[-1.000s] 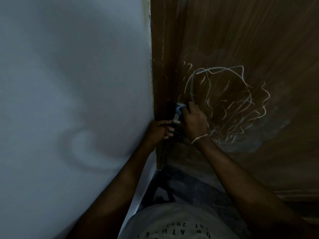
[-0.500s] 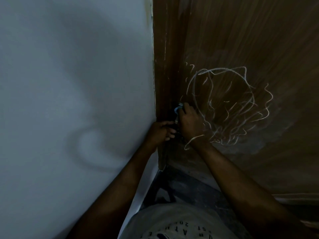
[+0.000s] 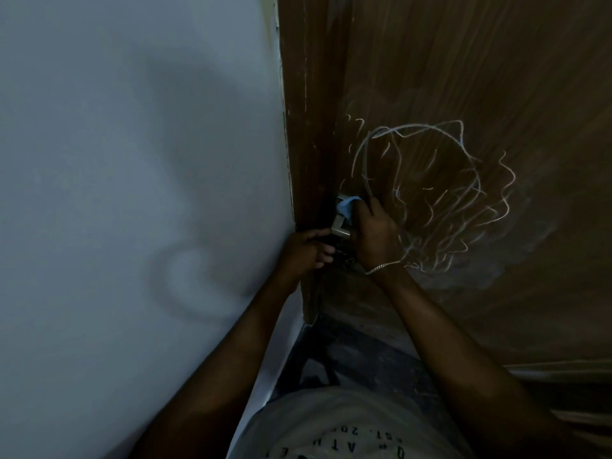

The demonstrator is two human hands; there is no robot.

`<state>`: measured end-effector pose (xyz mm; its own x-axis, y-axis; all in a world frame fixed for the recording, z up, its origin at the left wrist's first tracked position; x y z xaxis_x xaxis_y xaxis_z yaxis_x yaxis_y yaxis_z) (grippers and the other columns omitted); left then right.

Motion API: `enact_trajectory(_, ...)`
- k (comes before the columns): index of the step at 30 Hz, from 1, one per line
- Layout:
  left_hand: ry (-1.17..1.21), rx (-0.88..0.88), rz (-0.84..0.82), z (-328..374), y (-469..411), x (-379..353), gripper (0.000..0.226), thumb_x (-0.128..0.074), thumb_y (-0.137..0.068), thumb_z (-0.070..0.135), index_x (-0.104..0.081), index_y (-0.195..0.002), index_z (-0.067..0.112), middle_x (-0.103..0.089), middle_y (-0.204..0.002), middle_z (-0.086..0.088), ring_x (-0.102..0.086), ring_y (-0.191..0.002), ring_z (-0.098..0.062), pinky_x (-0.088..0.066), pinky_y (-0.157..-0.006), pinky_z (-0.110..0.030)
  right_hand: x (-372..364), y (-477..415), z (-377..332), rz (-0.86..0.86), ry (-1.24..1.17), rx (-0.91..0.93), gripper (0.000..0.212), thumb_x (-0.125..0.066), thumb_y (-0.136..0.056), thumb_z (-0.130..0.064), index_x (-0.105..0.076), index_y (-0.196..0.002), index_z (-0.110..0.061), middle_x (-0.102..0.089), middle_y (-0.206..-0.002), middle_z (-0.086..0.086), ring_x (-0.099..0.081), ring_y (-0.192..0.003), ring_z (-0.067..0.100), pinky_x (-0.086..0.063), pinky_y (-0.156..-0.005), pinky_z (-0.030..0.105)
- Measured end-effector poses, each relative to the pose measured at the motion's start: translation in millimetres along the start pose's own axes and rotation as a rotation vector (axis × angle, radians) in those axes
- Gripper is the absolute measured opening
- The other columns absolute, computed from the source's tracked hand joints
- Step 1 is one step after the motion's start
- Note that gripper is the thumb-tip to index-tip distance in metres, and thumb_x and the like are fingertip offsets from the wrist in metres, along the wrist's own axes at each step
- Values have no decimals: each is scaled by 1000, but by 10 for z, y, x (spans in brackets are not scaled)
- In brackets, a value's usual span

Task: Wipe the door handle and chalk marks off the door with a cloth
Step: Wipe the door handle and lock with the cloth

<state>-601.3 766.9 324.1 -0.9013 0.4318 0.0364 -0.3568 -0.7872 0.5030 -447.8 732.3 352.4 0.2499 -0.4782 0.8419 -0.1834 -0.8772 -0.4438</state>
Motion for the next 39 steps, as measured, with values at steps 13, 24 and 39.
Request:
enact_trajectory(13, -18, -16, -8, -33, 36, -44, 51, -54, -97, 2, -52, -144, 21, -72, -94, -1, -68, -80, -15, -54, -74, -26, -119, 80, -3, 92, -205, -221, 13, -66, -87, -3, -68, -98, -9, -74, -94, 11, -73, -85, 23, -47, -72, 20)
enact_trajectory(24, -29, -13, -60, -52, 61, -155, 42, -55, -98, 8, -57, -138, 19, -73, -95, 1, -69, -80, -13, -54, -73, -24, -153, -1, 47, -22, -305, -424, 11, -62, -91, -7, -69, -98, -12, -73, -98, 8, -71, -90, 21, -48, -68, 23)
enact_trajectory(39, 4, -6, -11, -26, 32, -119, 28, -56, -97, 6, -62, -124, 14, -72, -89, -1, -68, -74, -14, -53, -70, -24, -109, -153, -130, 96, 67, 75, 23, -63, -89, -4, -66, -112, 2, -65, -110, 21, -63, -96, 33, -56, -80, 41)
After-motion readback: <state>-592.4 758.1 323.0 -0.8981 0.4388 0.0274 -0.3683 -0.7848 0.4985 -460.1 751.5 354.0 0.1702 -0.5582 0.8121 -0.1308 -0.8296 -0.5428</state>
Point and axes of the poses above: each hand's wrist, its own y-axis away from the middle knuckle, its own x-axis out of the back of the hand, z = x × y, the point moved 2 cm from there along -y, towards the middle knuckle
